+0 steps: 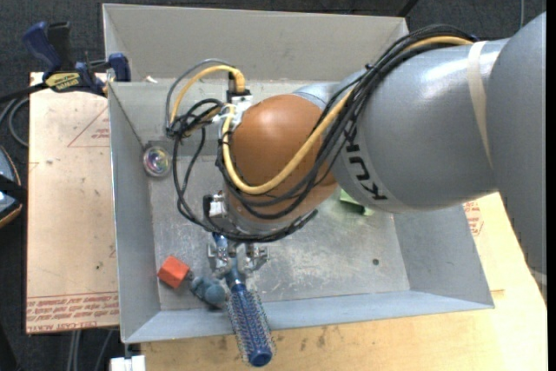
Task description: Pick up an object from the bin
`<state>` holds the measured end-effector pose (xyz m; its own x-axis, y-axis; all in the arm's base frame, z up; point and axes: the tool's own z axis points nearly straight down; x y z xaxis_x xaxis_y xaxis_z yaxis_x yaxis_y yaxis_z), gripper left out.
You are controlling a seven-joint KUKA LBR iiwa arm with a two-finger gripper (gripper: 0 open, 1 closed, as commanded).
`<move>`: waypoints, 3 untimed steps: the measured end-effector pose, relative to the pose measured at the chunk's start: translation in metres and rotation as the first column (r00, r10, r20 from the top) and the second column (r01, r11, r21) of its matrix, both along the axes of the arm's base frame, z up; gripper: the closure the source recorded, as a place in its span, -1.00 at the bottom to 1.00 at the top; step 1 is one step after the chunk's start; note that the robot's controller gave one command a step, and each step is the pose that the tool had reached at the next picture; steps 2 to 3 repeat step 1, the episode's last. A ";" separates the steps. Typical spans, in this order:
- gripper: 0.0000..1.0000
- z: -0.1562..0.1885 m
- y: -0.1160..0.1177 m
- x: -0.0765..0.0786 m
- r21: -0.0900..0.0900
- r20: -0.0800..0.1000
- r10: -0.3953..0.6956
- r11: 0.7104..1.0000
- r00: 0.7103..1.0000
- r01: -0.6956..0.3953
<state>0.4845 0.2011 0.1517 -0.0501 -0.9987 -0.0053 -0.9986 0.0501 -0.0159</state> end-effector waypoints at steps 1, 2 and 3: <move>1.00 0.083 0.005 -0.001 0.001 -0.007 0.017 1.000 1.000 -0.017; 1.00 0.083 0.005 -0.001 0.001 -0.007 0.017 1.000 1.000 -0.017; 1.00 0.083 0.005 -0.001 0.001 -0.007 0.017 1.000 1.000 -0.017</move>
Offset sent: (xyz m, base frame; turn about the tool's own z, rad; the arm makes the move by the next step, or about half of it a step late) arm -0.0026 0.0038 0.0787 -0.0204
